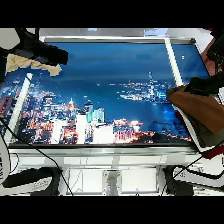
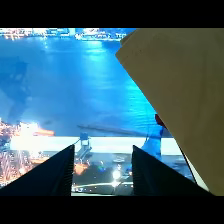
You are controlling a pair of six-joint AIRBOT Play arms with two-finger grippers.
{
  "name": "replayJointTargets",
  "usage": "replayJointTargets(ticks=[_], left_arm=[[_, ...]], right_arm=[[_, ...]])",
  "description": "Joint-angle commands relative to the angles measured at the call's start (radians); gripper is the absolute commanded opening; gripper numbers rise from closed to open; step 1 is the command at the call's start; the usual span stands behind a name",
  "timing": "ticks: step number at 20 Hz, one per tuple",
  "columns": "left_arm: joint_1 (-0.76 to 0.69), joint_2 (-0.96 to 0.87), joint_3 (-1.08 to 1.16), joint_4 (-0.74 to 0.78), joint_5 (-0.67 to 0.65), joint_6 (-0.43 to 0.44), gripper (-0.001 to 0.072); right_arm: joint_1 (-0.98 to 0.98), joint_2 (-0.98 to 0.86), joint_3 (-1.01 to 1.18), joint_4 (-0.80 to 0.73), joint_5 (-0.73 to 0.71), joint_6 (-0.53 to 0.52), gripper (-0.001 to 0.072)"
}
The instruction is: Fold the shirts.
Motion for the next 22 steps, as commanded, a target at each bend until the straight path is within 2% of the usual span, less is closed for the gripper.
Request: replayJointTargets(ticks=[1,10,13,14,16,17,19,20,21,22], left_arm=[[0.000,0.000,0.001,0.000,0.000,0.000,0.0016],[0.000,0.000,0.001,0.001,0.007,0.002,0.0016],[0.000,0.000,0.001,0.004,0.110,0.012,0.0017],[0.000,0.000,0.001,0.040,0.169,0.053,0.0026],[0.001,-0.001,0.000,0.175,0.267,0.128,0.0026],[0.010,-0.008,0.000,0.259,0.365,0.143,0.0026],[0.052,-0.032,0.000,0.330,0.478,0.093,0.0026],[0.090,-0.052,0.000,0.328,0.490,0.031,0.0026],[0.137,-0.083,0.000,0.318,0.482,-0.053,0.0058],[0.184,-0.119,0.001,0.297,0.478,-0.134,0.0221]], right_arm=[[0.001,0.000,0.001,0.000,0.000,0.000,0.0413],[0.001,0.000,0.001,0.000,0.000,0.000,0.0413],[0.001,0.000,0.001,0.000,0.000,0.000,0.0413],[0.001,0.000,0.001,0.000,0.000,0.000,0.0413],[0.001,0.000,0.001,0.000,0.000,0.000,0.0413],[0.001,0.000,0.001,0.000,-0.001,0.000,0.0413],[0.001,0.000,0.001,0.001,-0.056,0.000,0.0413],[0.001,0.000,0.001,0.000,-0.095,0.000,0.0413],[0.001,0.000,0.001,0.001,-0.123,0.001,0.0413],[0.001,0.000,0.001,0.001,-0.145,0.000,0.0413]])
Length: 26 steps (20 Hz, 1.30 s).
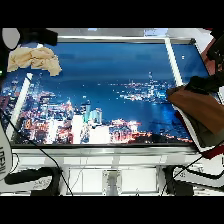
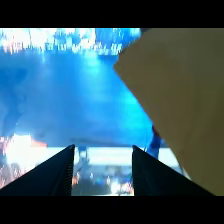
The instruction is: Fold the shirts.
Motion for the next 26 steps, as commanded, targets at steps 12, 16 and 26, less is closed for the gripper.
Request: replayJointTargets(ticks=[12,16,26], left_arm=[[0.542,-0.618,0.003,-1.133,0.389,-0.163,0.0544],[0.546,-0.692,0.003,-1.146,0.499,-0.109,0.0563],[0.546,-0.841,0.091,-1.154,0.502,-0.177,0.0509]], right_arm=[[0.001,0.000,0.000,0.085,-0.146,0.002,0.0412],[0.001,0.000,0.001,0.102,-0.144,0.002,0.0413],[0.001,0.000,0.001,0.172,-0.140,0.002,0.0413]])
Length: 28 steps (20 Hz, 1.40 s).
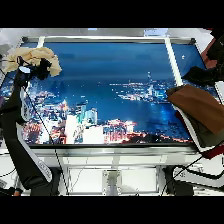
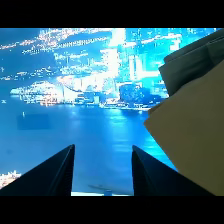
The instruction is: Fold the shirts.
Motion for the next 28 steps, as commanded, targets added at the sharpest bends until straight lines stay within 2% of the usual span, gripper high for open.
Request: replayJointTargets(ticks=[1,2,3,5,7,9,10,13,16,19,24,26,28], left_arm=[[0.001,-0.033,0.012,-0.012,0.004,-0.018,0.0469],[0.001,-0.035,0.012,-0.014,0.003,-0.017,0.0327],[0.000,-0.035,0.013,-0.018,0.000,0.020,0.0022],[-0.003,-0.034,0.013,-0.130,0.003,0.152,0.0014],[-0.004,-0.030,0.013,-0.338,-0.023,0.302,0.0014],[-0.006,-0.014,0.013,-0.535,-0.103,0.476,0.0014],[-0.009,0.002,0.013,-0.593,-0.161,0.534,0.0013],[-0.032,0.084,0.013,-0.592,-0.344,0.586,0.0011],[-0.103,0.205,0.012,-0.509,-0.539,0.596,0.0011],[-0.237,0.340,0.012,-0.355,-0.667,0.588,0.0011],[-0.594,0.514,0.008,0.101,-0.788,0.470,0.0012],[-0.741,0.520,0.003,0.200,-0.853,0.430,0.0013],[-0.892,0.520,-0.058,0.220,-0.832,0.426,0.0013]], right_arm=[[0.000,0.000,0.001,0.027,0.000,0.000,0.0412],[0.000,0.000,0.001,0.035,-0.004,0.000,0.0413],[0.000,0.000,0.001,0.038,-0.004,0.000,0.0413],[0.000,0.000,0.000,0.037,-0.003,0.000,0.0413],[0.000,0.000,0.000,0.040,0.012,0.000,0.0413],[0.000,0.000,0.000,0.059,0.017,0.000,0.0412],[0.000,0.000,0.000,0.058,0.017,0.000,0.0412],[0.000,0.000,0.000,0.063,0.027,0.000,0.0413],[0.000,0.000,0.000,0.122,0.033,0.000,0.0413],[0.000,0.000,0.001,0.231,0.051,0.000,0.0413],[0.000,0.000,0.000,0.327,0.107,0.000,0.0413],[0.001,0.000,0.000,0.336,0.133,0.000,0.0412],[0.001,0.000,0.000,0.335,0.152,0.000,0.0412]])
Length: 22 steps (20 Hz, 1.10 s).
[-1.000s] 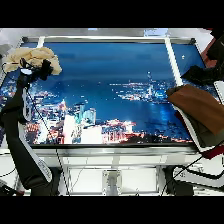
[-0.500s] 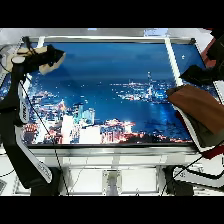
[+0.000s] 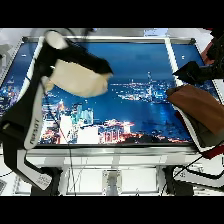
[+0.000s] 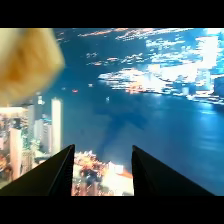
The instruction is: Fold the shirts.
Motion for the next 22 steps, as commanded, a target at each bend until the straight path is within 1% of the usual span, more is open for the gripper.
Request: replayJointTargets(ticks=[1,2,5,7,9,13,15,17,18,19,20,22], left_arm=[[-0.258,0.023,-0.079,0.144,-0.016,-0.041,0.0013],[-0.325,0.014,-0.115,0.144,0.018,-0.042,0.0013],[-0.489,-0.039,-0.171,0.143,0.127,-0.095,0.0013],[-0.565,-0.083,-0.171,0.129,0.209,-0.119,0.0013],[-0.618,-0.114,-0.171,0.096,0.287,-0.118,0.0013],[-0.620,-0.135,-0.111,0.032,0.388,-0.117,0.0012],[-0.605,-0.135,-0.023,0.060,0.418,-0.105,0.0012],[-0.571,-0.133,0.055,0.130,0.423,-0.108,0.0016],[-0.546,-0.125,0.059,0.141,0.425,-0.111,0.0117],[-0.514,-0.119,0.059,0.141,0.413,-0.112,0.0455],[-0.483,-0.115,0.059,0.139,0.385,-0.118,0.0708],[-0.405,-0.105,0.059,0.146,0.290,-0.122,0.0703]], right_arm=[[0.000,0.000,0.001,0.025,0.046,-0.001,0.0413],[0.000,0.000,0.000,0.024,0.051,-0.002,0.0412],[0.000,0.000,0.000,0.010,0.049,-0.004,0.0413],[0.000,0.000,0.000,-0.009,0.049,-0.012,0.0412],[0.000,0.000,0.000,-0.024,0.050,-0.044,0.0412],[0.000,0.000,0.000,-0.058,0.048,-0.056,0.0412],[0.001,0.000,0.000,-0.074,0.048,-0.056,0.0412],[0.000,0.000,0.000,-0.077,0.049,-0.056,0.0412],[0.000,0.000,0.000,-0.077,0.049,-0.056,0.0412],[0.000,0.000,0.000,-0.077,0.049,-0.056,0.0412],[0.000,0.000,0.000,-0.077,0.049,-0.056,0.0413],[0.000,0.000,0.000,-0.081,0.051,-0.056,0.0412]])
